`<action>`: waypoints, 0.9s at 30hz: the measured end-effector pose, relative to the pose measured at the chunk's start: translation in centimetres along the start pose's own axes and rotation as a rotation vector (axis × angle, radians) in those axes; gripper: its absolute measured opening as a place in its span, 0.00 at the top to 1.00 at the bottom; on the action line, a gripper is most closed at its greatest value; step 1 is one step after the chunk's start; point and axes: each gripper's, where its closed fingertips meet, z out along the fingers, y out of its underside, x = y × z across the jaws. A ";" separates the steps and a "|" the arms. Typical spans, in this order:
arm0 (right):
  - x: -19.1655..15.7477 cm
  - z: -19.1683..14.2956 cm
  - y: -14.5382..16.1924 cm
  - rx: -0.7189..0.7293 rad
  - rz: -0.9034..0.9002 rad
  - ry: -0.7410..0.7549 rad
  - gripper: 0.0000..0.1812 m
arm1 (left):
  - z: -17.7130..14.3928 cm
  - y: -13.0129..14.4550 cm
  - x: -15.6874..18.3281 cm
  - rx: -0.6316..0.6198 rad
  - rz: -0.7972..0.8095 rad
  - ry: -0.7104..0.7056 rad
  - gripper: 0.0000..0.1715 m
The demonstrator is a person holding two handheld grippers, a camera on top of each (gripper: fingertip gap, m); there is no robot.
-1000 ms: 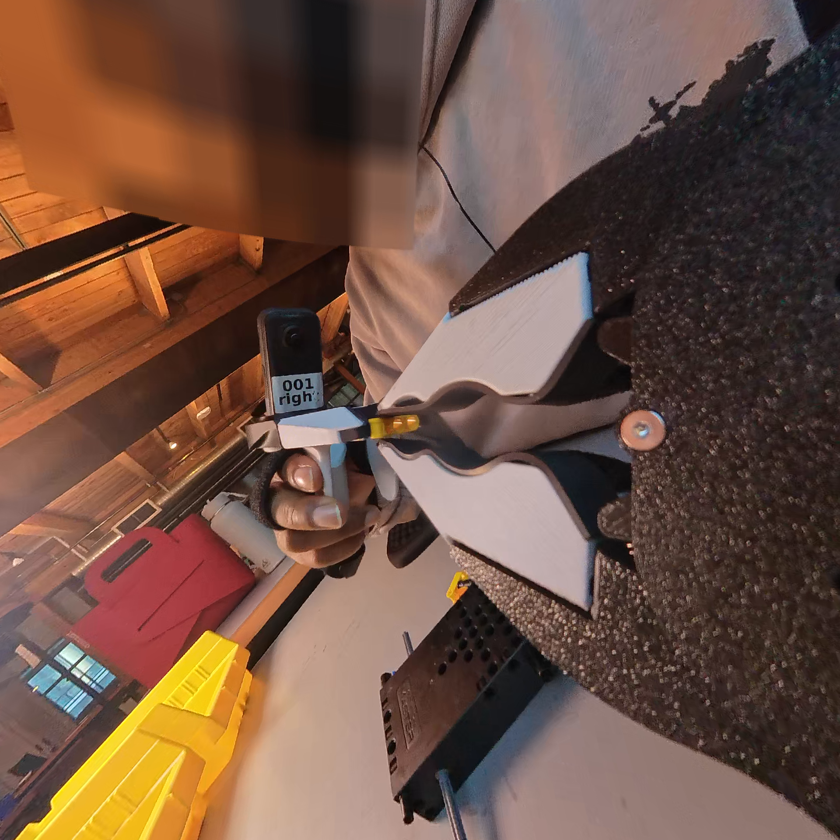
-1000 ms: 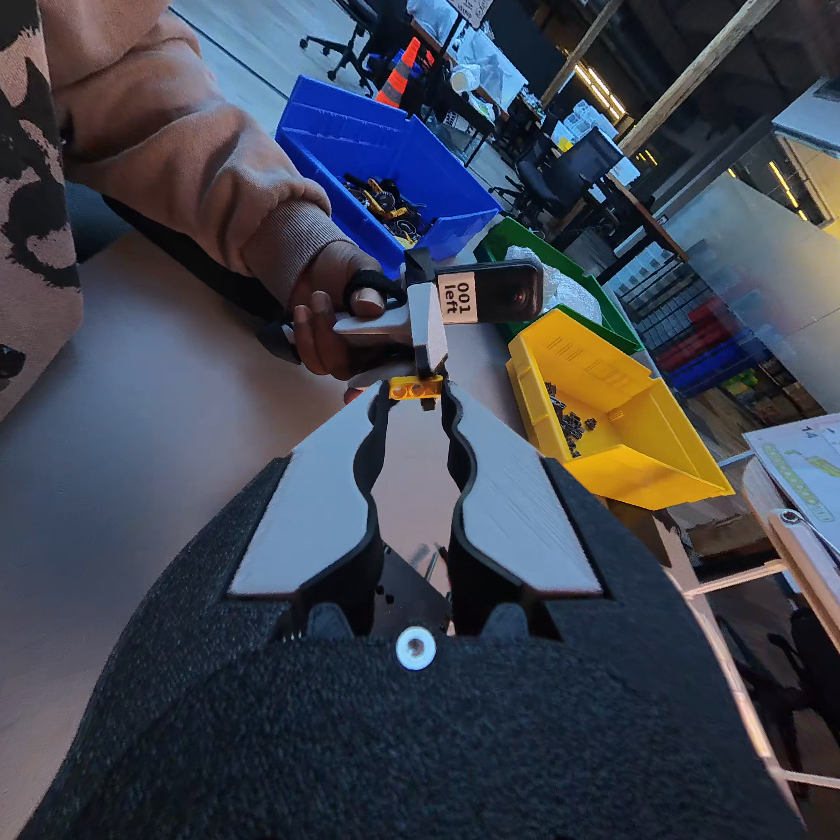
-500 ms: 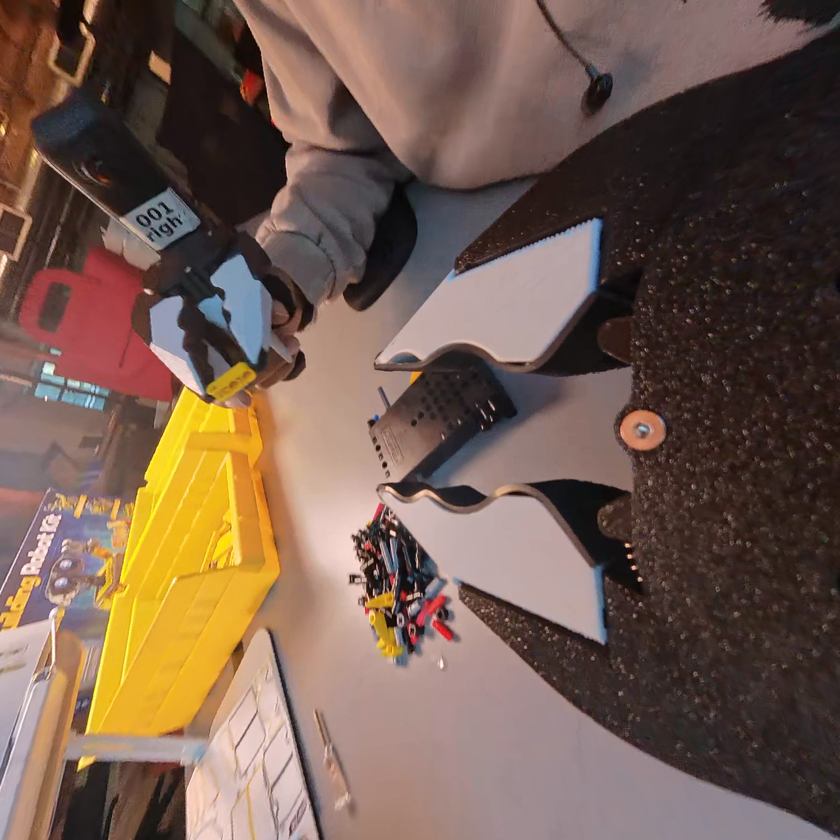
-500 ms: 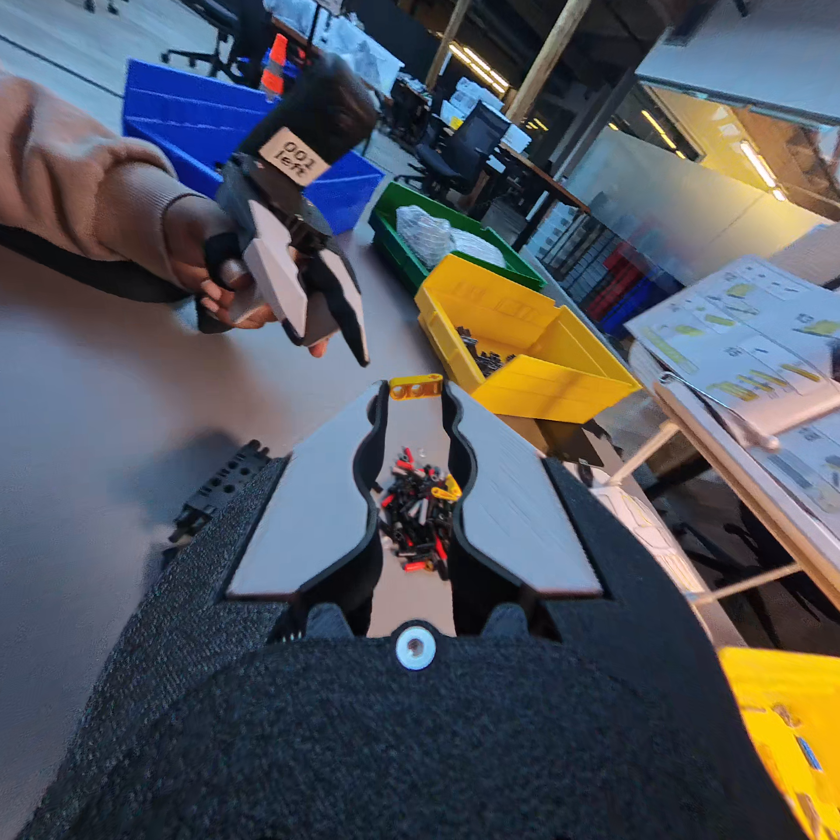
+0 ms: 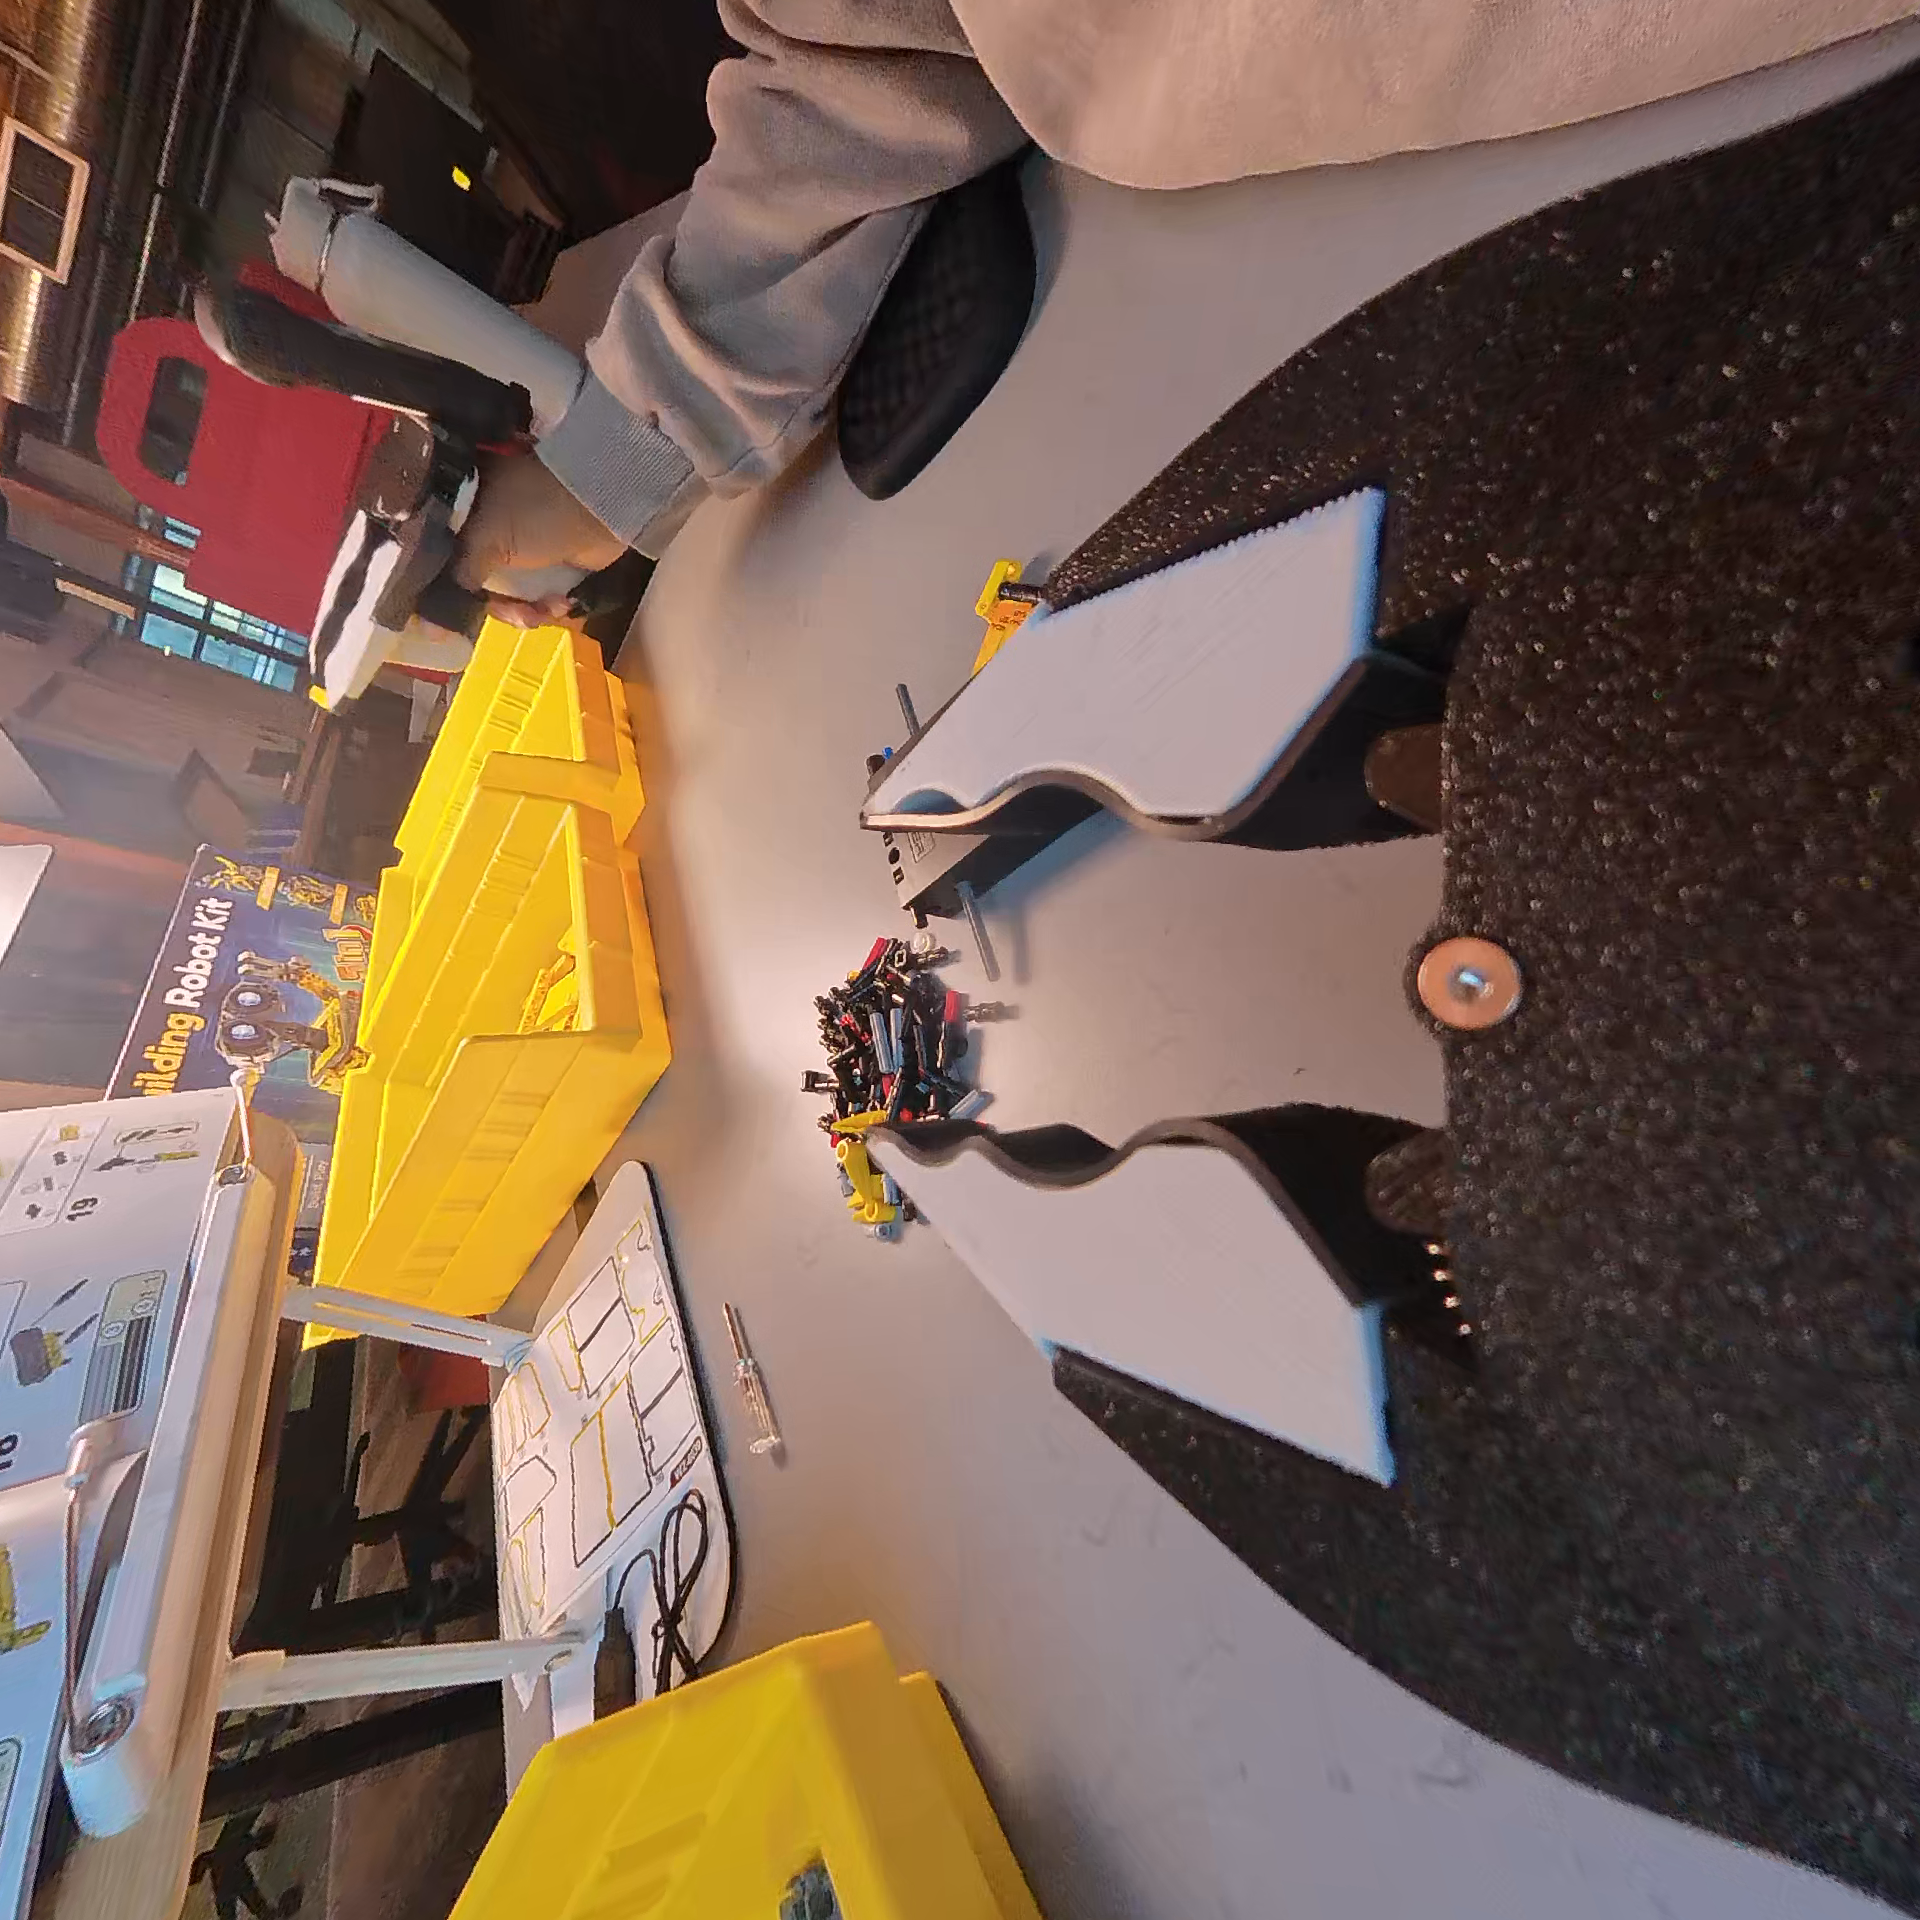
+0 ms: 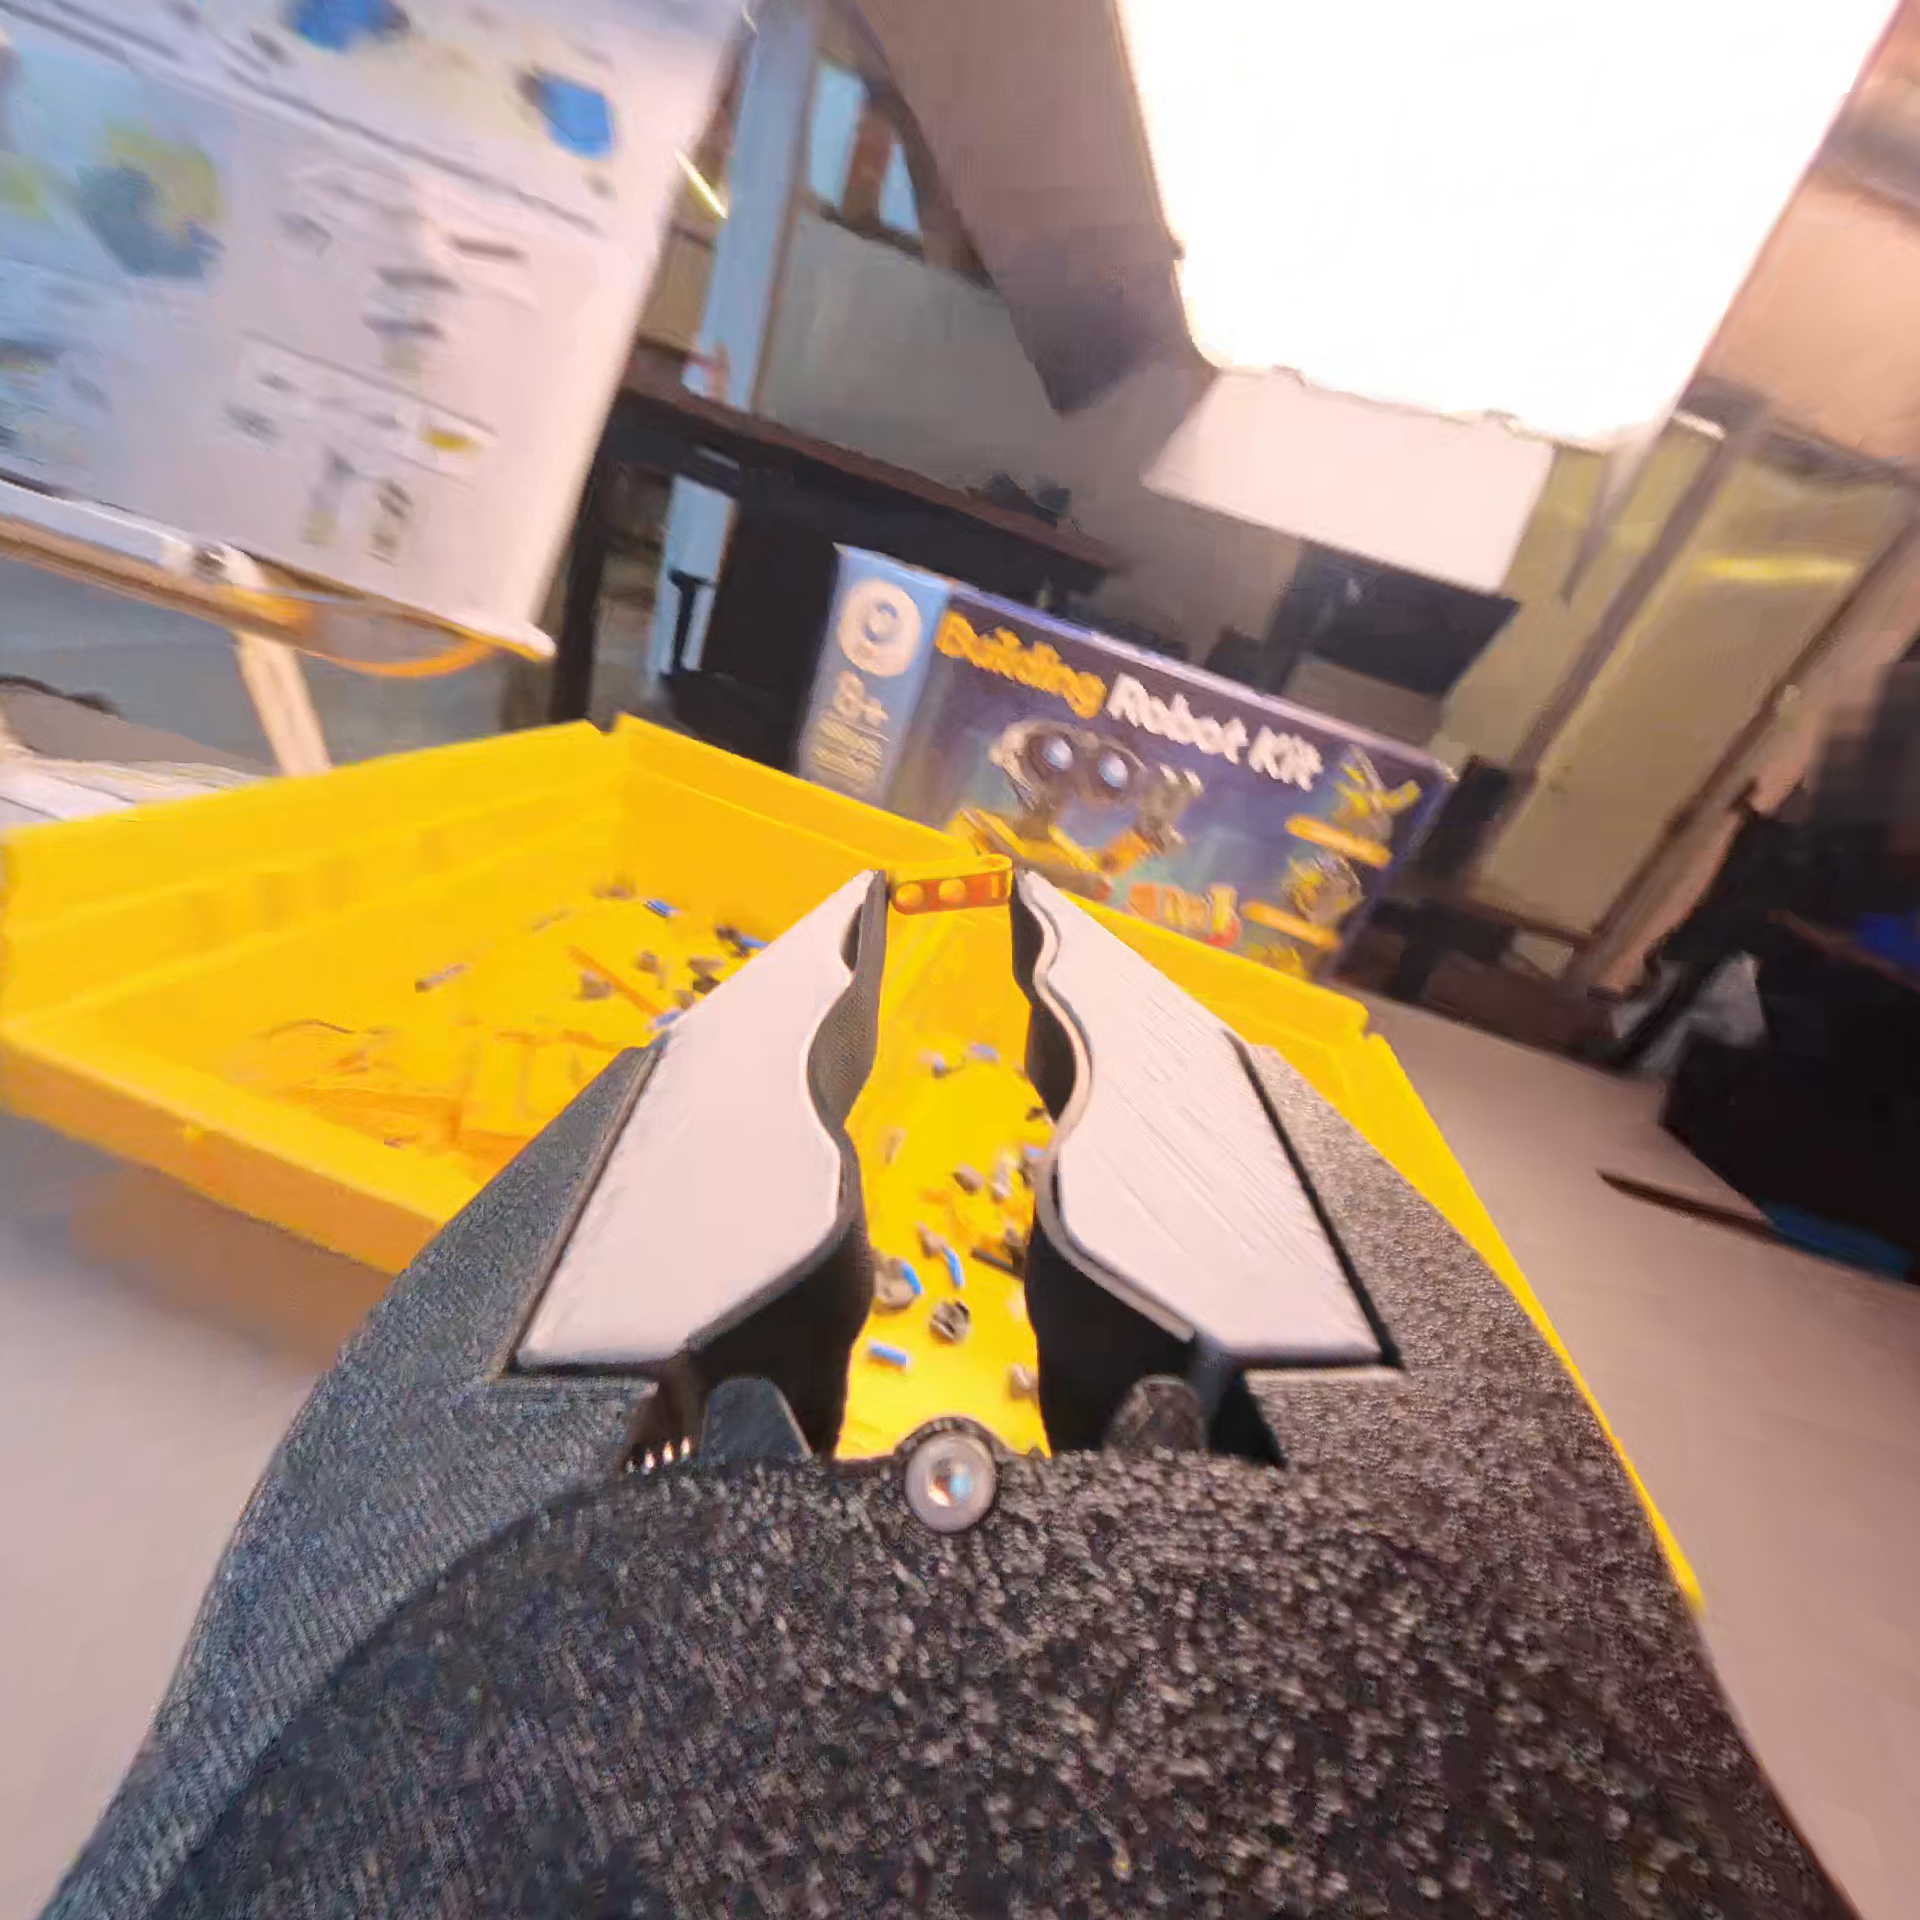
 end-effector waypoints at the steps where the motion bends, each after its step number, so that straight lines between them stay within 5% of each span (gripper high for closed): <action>1: 2.2 0.0 2.1 -0.071 0.020 0.047 0.88 | 0.1 0.1 0.0 -0.006 0.000 0.003 0.69; 4: 6.2 -0.6 6.9 -0.212 0.087 0.122 0.88 | 0.4 0.5 0.3 -0.024 0.002 0.014 0.69; 7: 6.5 -0.7 10.5 -0.347 0.190 0.088 0.88 | 0.7 0.9 0.3 -0.043 0.007 0.013 0.69; 14: 4.5 0.0 12.2 -0.418 0.150 0.030 0.87 | 0.7 0.9 0.0 -0.043 -0.011 0.007 0.69; 21: 5.1 -0.2 9.3 -0.284 0.189 0.060 0.78 | 0.8 1.1 0.1 -0.054 -0.005 0.008 0.69; 27: 1.6 -1.2 0.0 0.051 0.229 -0.117 0.69 | 0.9 1.3 0.2 -0.070 -0.008 0.017 0.69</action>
